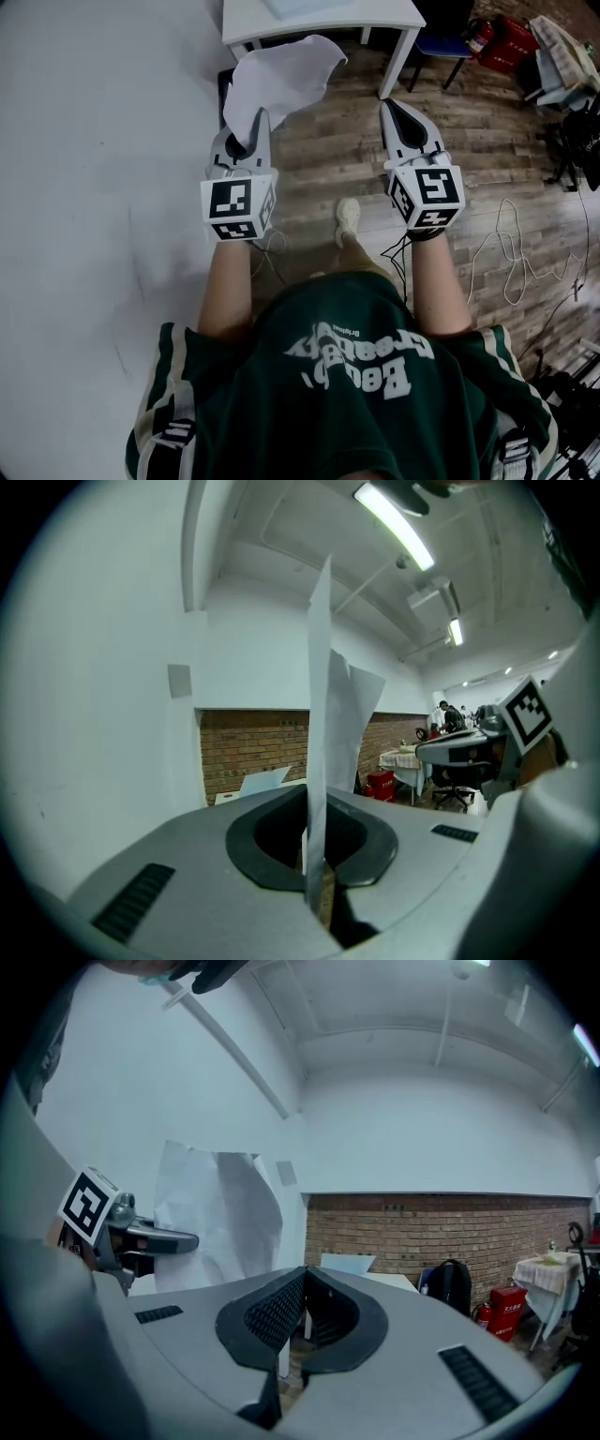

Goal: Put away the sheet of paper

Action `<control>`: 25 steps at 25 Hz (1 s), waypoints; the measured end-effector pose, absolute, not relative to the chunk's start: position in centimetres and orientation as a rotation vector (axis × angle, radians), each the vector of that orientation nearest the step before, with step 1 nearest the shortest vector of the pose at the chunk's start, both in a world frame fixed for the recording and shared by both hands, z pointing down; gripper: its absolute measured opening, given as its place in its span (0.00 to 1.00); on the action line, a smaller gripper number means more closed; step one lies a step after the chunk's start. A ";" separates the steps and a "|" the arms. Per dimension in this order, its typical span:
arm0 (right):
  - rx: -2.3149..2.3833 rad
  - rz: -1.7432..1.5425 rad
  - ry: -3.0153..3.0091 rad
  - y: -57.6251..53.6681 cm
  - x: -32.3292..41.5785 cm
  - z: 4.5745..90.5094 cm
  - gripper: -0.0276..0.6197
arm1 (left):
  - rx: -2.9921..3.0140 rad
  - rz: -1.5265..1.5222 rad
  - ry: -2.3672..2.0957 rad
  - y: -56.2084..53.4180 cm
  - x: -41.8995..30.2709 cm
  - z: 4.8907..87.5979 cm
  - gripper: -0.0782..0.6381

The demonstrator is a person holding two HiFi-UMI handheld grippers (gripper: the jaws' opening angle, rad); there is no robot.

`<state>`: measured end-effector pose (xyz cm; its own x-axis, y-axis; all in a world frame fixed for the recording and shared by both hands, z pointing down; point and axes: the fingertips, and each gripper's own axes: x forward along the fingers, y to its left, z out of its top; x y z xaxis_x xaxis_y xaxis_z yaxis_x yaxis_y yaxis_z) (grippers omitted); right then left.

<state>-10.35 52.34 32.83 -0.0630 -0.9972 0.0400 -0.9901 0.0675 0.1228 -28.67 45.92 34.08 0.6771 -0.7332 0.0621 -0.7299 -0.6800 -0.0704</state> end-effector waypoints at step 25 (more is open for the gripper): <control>1.941 -0.066 -2.350 32.0 2.9 28.2 0.04 | -2.796 -0.205 1.295 27.7 -14.8 29.3 0.11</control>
<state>2.94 32.01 28.23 -0.1866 -0.9814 0.0443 -0.9774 0.1900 0.0928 -14.80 27.71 29.32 0.6396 -0.7624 0.0977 -0.7553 -0.6470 -0.1041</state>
